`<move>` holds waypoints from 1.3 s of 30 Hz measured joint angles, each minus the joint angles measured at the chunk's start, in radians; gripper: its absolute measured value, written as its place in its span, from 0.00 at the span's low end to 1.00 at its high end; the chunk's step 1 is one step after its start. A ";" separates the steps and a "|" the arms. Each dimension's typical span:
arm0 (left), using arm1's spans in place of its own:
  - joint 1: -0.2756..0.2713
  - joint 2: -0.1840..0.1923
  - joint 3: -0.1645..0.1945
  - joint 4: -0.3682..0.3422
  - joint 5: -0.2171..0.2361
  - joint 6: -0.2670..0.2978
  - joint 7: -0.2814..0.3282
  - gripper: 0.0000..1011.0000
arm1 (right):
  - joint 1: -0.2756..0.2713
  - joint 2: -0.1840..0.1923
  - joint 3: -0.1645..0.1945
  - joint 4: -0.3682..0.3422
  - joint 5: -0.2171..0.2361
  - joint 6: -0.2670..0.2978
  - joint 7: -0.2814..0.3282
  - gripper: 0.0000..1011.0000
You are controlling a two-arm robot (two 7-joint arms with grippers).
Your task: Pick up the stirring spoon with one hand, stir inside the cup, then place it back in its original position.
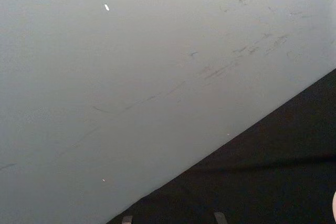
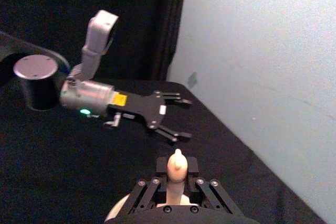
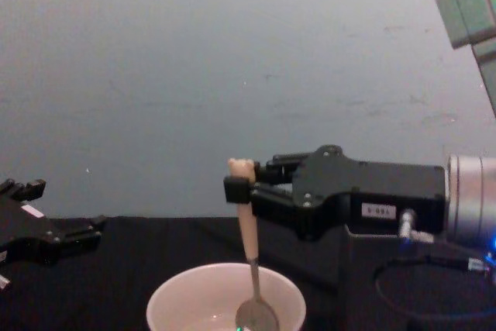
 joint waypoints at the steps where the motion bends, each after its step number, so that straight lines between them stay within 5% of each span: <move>1: 0.000 0.000 0.000 0.000 0.000 0.000 0.000 0.99 | -0.004 0.002 -0.004 -0.005 0.001 0.000 0.005 0.21; 11: 0.000 0.000 0.000 0.000 0.000 0.000 0.000 0.99 | -0.006 -0.016 -0.036 -0.003 0.001 0.004 0.018 0.21; 23: 0.000 0.000 0.000 0.000 0.000 0.000 0.000 0.99 | 0.045 -0.088 -0.062 0.091 -0.024 0.003 -0.004 0.21; 39: 0.000 0.000 0.000 0.000 0.000 0.000 0.000 0.99 | 0.081 -0.109 -0.031 0.160 -0.058 -0.013 -0.042 0.21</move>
